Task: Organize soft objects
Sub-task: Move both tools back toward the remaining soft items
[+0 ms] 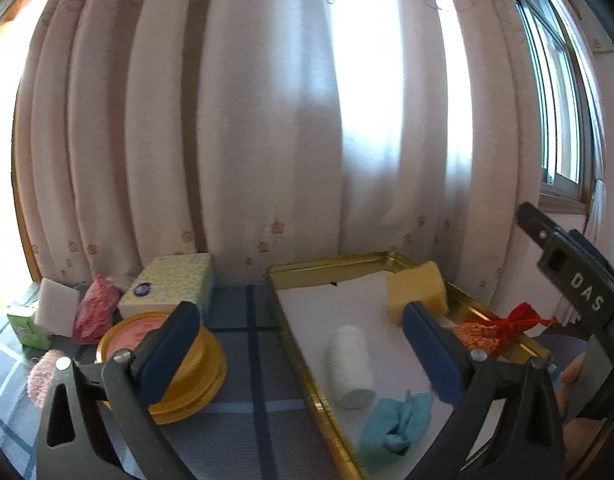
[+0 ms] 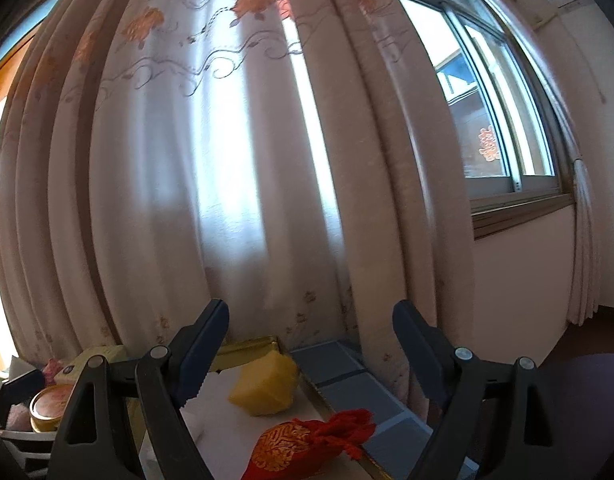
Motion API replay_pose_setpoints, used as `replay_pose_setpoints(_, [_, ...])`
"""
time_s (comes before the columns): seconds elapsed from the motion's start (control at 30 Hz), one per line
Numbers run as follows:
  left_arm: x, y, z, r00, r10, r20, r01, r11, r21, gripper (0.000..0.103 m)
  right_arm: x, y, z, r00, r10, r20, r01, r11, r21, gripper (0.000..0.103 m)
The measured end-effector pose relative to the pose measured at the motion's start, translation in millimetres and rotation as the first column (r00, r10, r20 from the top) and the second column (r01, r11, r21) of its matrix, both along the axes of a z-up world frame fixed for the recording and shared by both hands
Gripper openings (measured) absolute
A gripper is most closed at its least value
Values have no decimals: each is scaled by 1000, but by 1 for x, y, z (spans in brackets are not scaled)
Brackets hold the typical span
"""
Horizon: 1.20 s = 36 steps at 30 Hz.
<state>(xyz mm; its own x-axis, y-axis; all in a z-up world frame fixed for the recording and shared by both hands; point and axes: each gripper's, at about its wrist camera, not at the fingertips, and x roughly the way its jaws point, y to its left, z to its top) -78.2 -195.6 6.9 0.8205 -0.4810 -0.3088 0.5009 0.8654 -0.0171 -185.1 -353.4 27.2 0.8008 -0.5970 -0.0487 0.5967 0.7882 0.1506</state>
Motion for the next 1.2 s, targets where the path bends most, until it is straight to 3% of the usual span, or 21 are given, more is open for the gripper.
replay_pose_setpoints(0.43, [25,54,0,969,246,17,-246,969,-16,103,-16,1,0,993,-107,58,106,994,13,86])
replay_pose_setpoints(0.6, [27,65,0,959,280,31,-280,960,2,102,-20,5,-2,988,-129,82,124,990,67,86])
replay_pose_setpoints(0.77, [30,76,0,954,299,29,-299,954,1,102,-20,22,-1,985,-137,104,133,990,44,86])
replay_pose_setpoints(1.2, [39,116,-2,932,360,38,-361,933,4,102,-2,72,-2,990,-41,134,38,999,26,86])
